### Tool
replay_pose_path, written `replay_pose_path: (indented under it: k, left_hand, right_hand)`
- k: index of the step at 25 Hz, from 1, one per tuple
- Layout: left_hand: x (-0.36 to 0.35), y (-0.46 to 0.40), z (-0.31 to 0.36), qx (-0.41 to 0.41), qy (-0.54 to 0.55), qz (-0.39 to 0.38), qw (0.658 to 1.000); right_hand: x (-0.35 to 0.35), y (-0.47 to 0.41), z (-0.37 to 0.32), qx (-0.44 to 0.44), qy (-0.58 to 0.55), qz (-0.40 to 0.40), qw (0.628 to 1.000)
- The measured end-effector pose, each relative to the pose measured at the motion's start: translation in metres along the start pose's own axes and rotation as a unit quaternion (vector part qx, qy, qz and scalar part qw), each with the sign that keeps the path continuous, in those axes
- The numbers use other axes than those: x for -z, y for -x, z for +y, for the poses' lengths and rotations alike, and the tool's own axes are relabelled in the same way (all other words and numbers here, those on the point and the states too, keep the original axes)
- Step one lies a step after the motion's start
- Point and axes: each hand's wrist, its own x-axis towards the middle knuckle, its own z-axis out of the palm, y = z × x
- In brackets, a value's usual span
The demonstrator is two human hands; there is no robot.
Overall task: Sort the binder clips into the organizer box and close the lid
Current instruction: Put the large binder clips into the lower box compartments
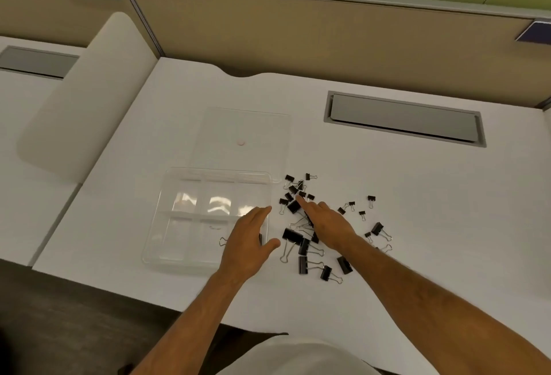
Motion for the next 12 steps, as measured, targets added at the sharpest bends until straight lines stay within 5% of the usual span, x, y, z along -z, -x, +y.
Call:
replay_pose_path:
  k: [4, 9, 12]
  left_hand:
    - [-0.004, -0.026, 0.01, -0.031, -0.024, -0.024, 0.999]
    - [-0.024, -0.083, 0.023, -0.124, -0.104, -0.074, 0.984]
    - [-0.043, -0.113, 0.024, -0.213, -0.216, -0.114, 0.946]
  right_hand:
    - [-0.009, 0.006, 0.019, 0.03, -0.02, 0.036, 0.999]
    - [-0.002, 0.044, 0.039, -0.06, -0.182, 0.095, 0.977]
    - [-0.009, 0.072, 0.045, -0.127, -0.279, 0.126, 0.943]
